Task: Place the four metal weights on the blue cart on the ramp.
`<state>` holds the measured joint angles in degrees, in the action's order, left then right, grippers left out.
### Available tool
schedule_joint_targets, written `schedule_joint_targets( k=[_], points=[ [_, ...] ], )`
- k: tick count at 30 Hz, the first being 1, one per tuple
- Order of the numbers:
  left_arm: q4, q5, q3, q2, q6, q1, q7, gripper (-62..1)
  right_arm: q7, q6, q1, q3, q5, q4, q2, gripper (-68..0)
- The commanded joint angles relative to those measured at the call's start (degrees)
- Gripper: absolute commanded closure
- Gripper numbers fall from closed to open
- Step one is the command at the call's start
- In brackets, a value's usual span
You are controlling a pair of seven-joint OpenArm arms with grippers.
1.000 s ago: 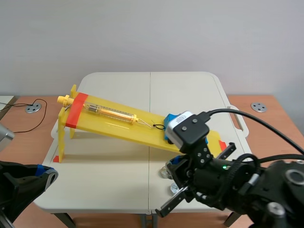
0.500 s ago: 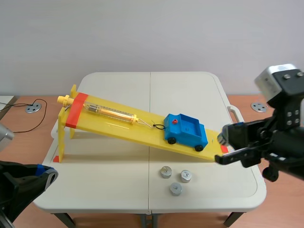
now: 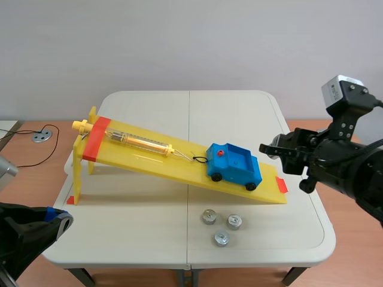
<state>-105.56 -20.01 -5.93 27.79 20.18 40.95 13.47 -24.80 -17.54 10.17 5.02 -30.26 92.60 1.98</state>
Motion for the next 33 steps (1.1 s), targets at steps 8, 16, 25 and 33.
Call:
schedule_joint_targets(
  k=[8,16,25,33],
  points=[
    [-4.2,-4.24,-1.05,-0.44,0.59,-0.2,-5.9,-5.1,7.1,-3.1,-11.15,-1.77,-4.74,-1.79,-1.84,-0.6],
    [-4.2,-4.24,-1.05,-0.44,0.59,-0.2,-5.9,-5.1,7.78,-3.56,-15.54,-2.08,-4.92,-8.72,-3.74,-0.6],
    [-4.2,-4.24,-1.05,-0.44,0.59,-0.2,-5.88,-5.1,8.48,-4.57,-20.15,-2.08,-4.63,-14.8,-5.53,-0.6],
    [-4.2,-4.24,-1.05,-0.44,0.59,-0.2,-5.88,-5.1,9.22,-4.35,-22.1,-2.08,-3.76,-18.23,-5.51,-0.6]
  ],
)
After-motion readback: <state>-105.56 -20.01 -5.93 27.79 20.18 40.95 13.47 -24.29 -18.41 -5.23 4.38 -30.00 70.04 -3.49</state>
